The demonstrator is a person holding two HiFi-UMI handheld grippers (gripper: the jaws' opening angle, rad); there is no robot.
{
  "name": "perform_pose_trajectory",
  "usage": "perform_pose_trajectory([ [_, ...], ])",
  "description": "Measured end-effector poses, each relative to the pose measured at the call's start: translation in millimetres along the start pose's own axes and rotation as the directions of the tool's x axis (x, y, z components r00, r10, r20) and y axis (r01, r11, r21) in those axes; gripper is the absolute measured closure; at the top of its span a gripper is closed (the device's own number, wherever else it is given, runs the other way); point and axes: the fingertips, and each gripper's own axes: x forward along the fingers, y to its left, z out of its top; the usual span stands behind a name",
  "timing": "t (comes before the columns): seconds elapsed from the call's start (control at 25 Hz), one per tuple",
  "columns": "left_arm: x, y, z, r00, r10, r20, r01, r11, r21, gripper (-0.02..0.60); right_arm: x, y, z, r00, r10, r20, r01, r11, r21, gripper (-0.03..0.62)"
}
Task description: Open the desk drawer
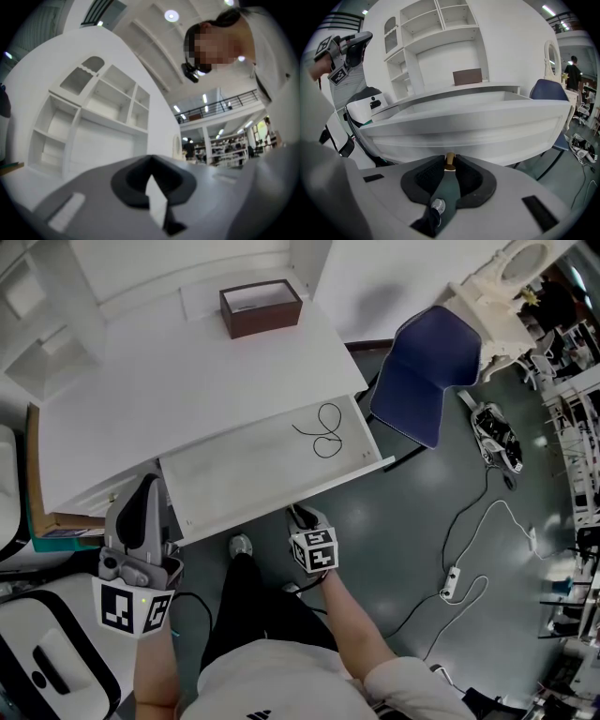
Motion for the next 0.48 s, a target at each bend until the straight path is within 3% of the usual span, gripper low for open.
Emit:
perform_pose_trajectory([
  [0.48, -4.9, -6.2, 5.8, 1.0, 0.001, 0.004, -0.001, 1.0, 0.001, 0.577, -3.0, 1.5, -3.4, 1.0, -0.01, -0.018, 0.01, 1.0, -0.015, 0.517],
])
